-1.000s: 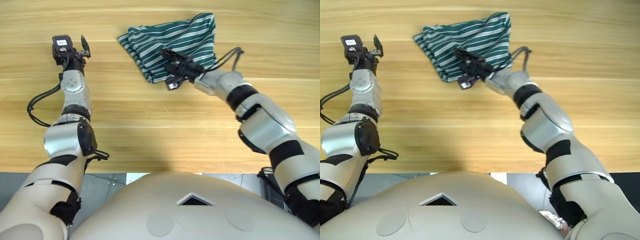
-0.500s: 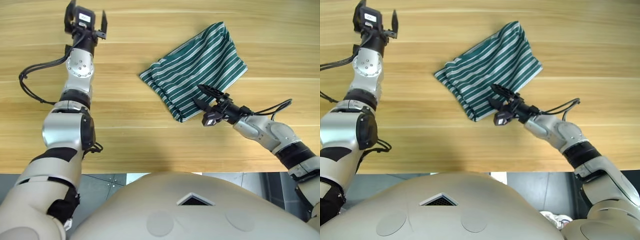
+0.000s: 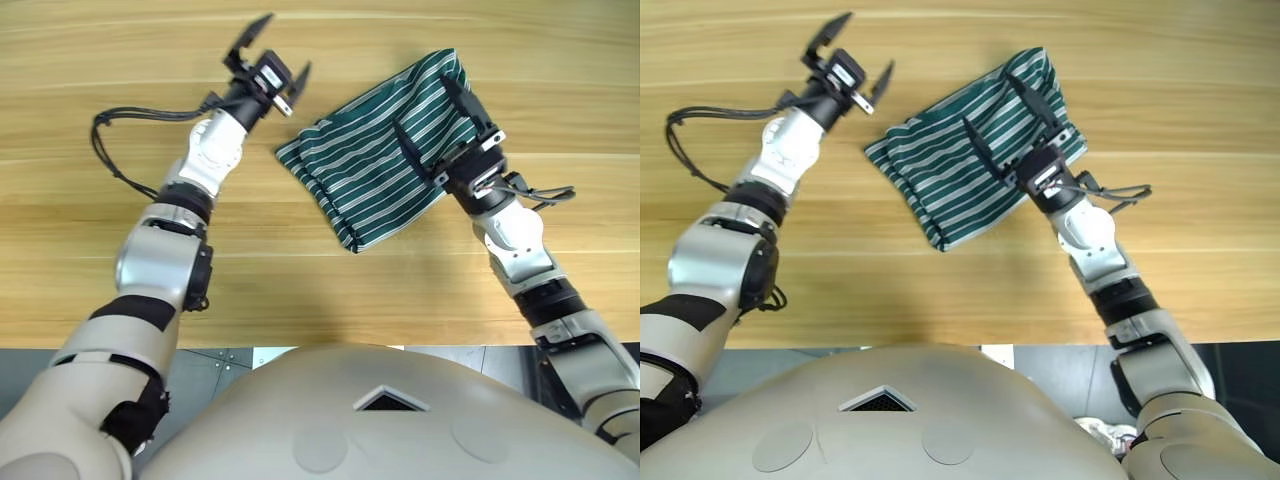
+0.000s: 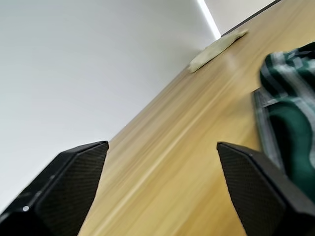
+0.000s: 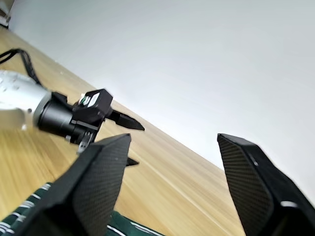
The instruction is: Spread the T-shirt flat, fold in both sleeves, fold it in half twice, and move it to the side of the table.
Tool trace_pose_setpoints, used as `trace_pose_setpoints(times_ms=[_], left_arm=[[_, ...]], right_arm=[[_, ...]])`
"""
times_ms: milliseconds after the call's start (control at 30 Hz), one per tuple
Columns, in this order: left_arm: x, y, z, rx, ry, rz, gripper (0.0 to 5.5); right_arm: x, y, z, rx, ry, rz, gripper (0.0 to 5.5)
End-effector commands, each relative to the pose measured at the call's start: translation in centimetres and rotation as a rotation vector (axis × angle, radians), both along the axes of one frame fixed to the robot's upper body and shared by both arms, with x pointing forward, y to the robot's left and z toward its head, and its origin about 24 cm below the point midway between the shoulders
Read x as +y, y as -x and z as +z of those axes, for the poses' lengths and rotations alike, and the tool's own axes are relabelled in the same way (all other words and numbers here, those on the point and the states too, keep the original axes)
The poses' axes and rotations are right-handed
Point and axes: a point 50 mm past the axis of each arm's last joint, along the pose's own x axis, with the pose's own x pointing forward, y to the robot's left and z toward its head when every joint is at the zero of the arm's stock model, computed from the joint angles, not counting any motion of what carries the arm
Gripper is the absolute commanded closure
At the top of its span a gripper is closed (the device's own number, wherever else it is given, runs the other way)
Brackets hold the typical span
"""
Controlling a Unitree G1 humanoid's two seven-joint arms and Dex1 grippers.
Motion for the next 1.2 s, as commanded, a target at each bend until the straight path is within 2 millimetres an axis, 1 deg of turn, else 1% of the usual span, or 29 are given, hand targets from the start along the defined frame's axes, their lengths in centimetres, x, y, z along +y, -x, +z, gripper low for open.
trace_pose_setpoints(times_ms=[33, 67, 167, 233, 300, 367, 433, 467, 533, 567, 633, 700, 767, 833, 900, 967, 1033, 1100, 1167, 1200], left_arm=[[-2.0, 2.1, -2.5, 0.076, -0.090, -0.135, 1.41], [-1.9, 2.5, -3.2, 0.092, -0.128, -0.148, 1.41], [-0.8, 3.6, -4.8, 0.138, -0.201, -0.165, 1.41], [0.3, 4.0, -6.0, 0.187, -0.257, -0.123, 1.41], [2.3, 3.7, -6.4, 0.198, -0.301, -0.004, 1.41], [4.8, 3.9, -6.5, 0.195, -0.266, 0.115, 1.41], [6.9, 5.3, -7.2, 0.207, -0.188, 0.217, 1.41], [7.9, 6.6, -7.9, 0.221, -0.136, 0.267, 1.41], [8.6, 9.6, -9.1, 0.238, -0.019, 0.327, 1.41], [8.7, 10.8, -9.3, 0.237, 0.035, 0.349, 1.41], [8.0, 12.2, -9.1, 0.221, 0.132, 0.371, 1.41], [6.7, 12.9, -8.5, 0.205, 0.215, 0.358, 1.41], [5.5, 13.1, -8.1, 0.211, 0.260, 0.335, 1.41], [5.0, 13.4, -8.0, 0.231, 0.304, 0.345, 1.41], [4.8, 13.9, -7.9, 0.260, 0.359, 0.405, 1.41], [4.6, 14.9, -7.7, 0.285, 0.385, 0.429, 1.41], [4.8, 15.5, -6.9, 0.264, 0.401, 0.437, 1.41], [4.9, 15.1, -5.9, 0.218, 0.406, 0.420, 1.41], [4.7, 13.7, -4.5, 0.151, 0.404, 0.363, 1.41], [4.6, 12.6, -3.8, 0.120, 0.385, 0.327, 1.41]], right_arm=[[-0.8, -2.4, -0.8, 0.063, 0.012, -0.106, 2.26], [-0.9, -2.9, -1.0, 0.072, 0.018, -0.128, 2.26], [-1.1, -4.0, -1.5, 0.097, 0.038, -0.171, 2.26], [-0.6, -4.4, -2.0, 0.106, 0.070, -0.165, 2.26], [-0.3, -4.4, -2.4, 0.107, 0.111, -0.153, 2.26], [-0.5, -4.3, -2.7, 0.105, 0.147, -0.151, 2.26], [-0.9, -4.4, -2.9, 0.109, 0.177, -0.170, 2.26], [-1.1, -4.5, -3.1, 0.114, 0.200, -0.182, 2.26], [-1.5, -4.7, -3.5, 0.140, 0.246, -0.213, 2.26], [-1.6, -4.8, -3.7, 0.151, 0.270, -0.226, 2.26], [-1.6, -4.9, -4.2, 0.172, 0.312, -0.245, 2.26], [-1.5, -4.9, -4.7, 0.192, 0.352, -0.255, 2.26], [-1.5, -5.0, -4.9, 0.202, 0.379, -0.267, 2.26], [-1.4, -5.6, -4.5, 0.198, 0.391, -0.294, 2.26], [-1.0, -6.3, -3.9, 0.180, 0.392, -0.318, 2.26], [-0.2, -7.0, -3.3, 0.158, 0.400, -0.316, 2.26], [0.7, -7.7, -2.9, 0.138, 0.416, -0.307, 2.26], [0.9, -8.3, -2.6, 0.131, 0.427, -0.324, 2.26], [1.0, -8.9, -2.5, 0.125, 0.435, -0.346, 2.26], [1.0, -9.1, -2.5, 0.127, 0.439, -0.356, 2.26]])
